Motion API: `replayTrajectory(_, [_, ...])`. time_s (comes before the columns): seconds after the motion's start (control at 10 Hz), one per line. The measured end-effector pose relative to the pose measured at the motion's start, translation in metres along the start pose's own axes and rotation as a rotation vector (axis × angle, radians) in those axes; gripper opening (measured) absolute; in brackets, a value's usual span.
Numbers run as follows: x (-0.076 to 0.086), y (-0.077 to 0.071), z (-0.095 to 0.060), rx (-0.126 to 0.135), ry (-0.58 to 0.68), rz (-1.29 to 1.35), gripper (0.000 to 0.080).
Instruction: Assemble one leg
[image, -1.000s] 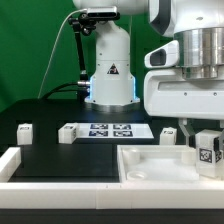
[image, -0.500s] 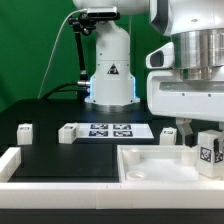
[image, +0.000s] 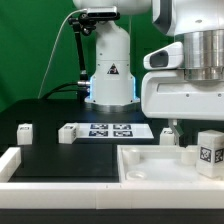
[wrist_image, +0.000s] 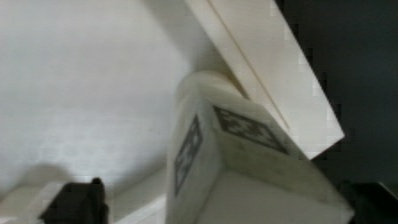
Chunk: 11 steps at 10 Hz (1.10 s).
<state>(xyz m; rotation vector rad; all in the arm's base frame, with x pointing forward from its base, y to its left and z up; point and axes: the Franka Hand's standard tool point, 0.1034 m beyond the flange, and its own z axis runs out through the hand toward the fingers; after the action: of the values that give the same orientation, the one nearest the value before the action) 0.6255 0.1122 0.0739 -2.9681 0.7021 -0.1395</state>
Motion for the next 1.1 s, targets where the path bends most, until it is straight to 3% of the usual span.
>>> replayTrajectory(0.3, [0.0011, -0.0051, -0.0018, -0.060, -0.013, -0.423, 0.0648])
replayTrajectory(0.4, [0.0014, -0.0062, -0.0024, -0.066, -0.018, -0.508, 0.0648])
replayTrajectory(0.9, [-0.0019, -0.0063, -0.0033, -0.066, -0.062, -0.884, 0.0648])
replayTrajectory(1.0, [-0.0021, -0.0062, -0.0031, -0.066, -0.062, -0.870, 0.0529])
replayTrajectory(1.1, [-0.0021, -0.0062, -0.0031, -0.066, -0.062, -0.866, 0.0529])
